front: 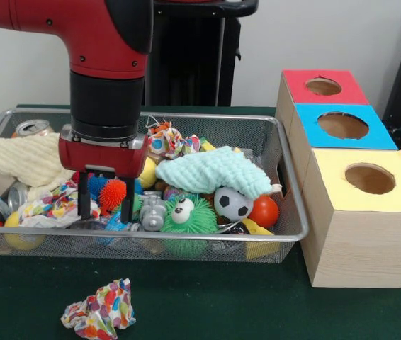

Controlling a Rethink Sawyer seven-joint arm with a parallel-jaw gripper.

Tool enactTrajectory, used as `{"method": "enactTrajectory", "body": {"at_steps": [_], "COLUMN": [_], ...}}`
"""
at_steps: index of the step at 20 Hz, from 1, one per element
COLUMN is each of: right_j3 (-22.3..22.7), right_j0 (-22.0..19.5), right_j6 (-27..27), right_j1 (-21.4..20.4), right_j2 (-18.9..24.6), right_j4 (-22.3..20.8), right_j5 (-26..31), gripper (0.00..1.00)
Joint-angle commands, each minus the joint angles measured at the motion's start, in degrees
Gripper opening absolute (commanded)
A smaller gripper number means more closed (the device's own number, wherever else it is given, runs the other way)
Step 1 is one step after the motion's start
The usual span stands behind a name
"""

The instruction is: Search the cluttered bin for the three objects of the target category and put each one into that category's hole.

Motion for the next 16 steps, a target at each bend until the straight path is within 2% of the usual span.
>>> {"method": "enactTrajectory", "body": {"at_steps": [1,16], "right_j3": [6.2,6.0], "right_j0": [1.1,1.5], "right_j6": [1.1,0.7], "right_j1": [0.8,0.8], "right_j2": [-1.6,-2.4], "right_j4": [-1.0,-0.6], "right_j5": [-3.1,-3.4], "gripper": [1.0,1.0]}}
